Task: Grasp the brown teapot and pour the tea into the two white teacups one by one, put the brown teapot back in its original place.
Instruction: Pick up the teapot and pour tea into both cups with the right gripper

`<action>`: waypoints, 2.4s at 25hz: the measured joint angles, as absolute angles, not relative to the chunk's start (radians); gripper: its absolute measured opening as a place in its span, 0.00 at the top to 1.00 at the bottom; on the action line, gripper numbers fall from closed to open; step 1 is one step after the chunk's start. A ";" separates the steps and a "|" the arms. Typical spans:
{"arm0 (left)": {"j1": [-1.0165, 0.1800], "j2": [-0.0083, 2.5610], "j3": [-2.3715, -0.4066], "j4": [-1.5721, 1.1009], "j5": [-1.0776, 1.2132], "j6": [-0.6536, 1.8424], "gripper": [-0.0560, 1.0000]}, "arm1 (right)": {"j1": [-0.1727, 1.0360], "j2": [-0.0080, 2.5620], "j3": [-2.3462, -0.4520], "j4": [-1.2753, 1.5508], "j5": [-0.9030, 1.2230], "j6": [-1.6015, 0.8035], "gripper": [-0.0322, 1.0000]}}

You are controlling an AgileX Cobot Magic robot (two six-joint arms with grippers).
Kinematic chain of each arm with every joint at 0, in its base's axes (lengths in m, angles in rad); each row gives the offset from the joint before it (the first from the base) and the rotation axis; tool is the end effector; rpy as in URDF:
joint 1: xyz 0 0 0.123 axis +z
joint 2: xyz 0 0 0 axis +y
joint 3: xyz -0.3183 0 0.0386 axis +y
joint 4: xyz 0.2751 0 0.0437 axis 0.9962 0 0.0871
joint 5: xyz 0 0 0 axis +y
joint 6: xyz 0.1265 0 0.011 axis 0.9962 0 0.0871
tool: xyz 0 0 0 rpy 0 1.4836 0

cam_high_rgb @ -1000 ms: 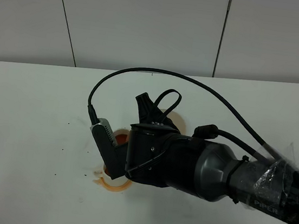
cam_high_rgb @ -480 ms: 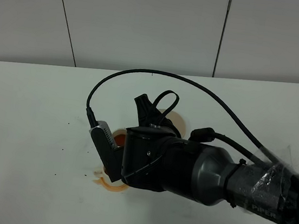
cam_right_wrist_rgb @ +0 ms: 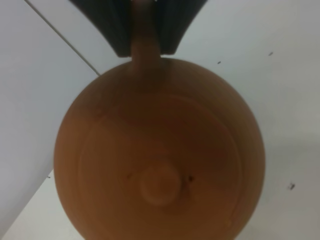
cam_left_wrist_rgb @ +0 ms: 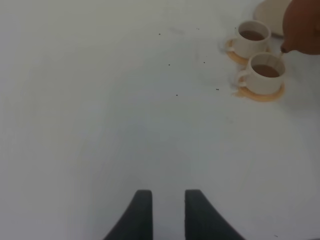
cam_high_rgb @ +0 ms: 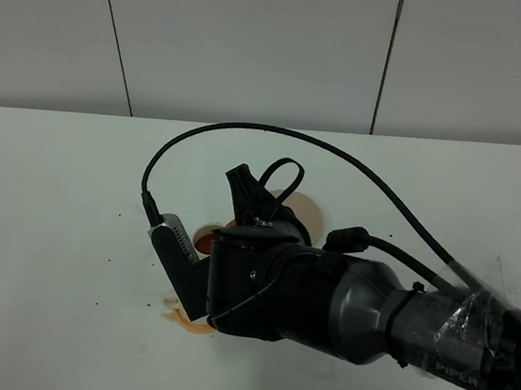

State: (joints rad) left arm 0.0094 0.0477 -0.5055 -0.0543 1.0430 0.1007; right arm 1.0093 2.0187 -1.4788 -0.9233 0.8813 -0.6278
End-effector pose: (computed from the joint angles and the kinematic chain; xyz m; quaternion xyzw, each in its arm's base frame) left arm 0.0229 -0.0057 0.2770 0.0394 0.8583 0.0010 0.5116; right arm 0.3206 0.3628 0.2008 -0.8137 0.4317 -0.3479 0.1749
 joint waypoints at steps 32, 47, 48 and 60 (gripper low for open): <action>0.009 0.048 -0.505 -0.054 1.043 0.101 0.73 | 1.012 2.019 -1.479 -0.979 0.863 -0.601 0.88; 0.009 0.048 -0.505 -0.054 1.043 0.101 0.73 | 1.013 2.019 -1.479 -0.982 0.862 -0.600 0.88; 0.009 0.048 -0.505 -0.054 1.043 0.101 0.73 | 1.013 2.019 -1.479 -0.980 0.862 -0.596 0.88; 0.009 0.048 -0.505 -0.054 1.043 0.101 0.73 | 1.013 2.019 -1.479 -0.946 0.862 -0.546 0.88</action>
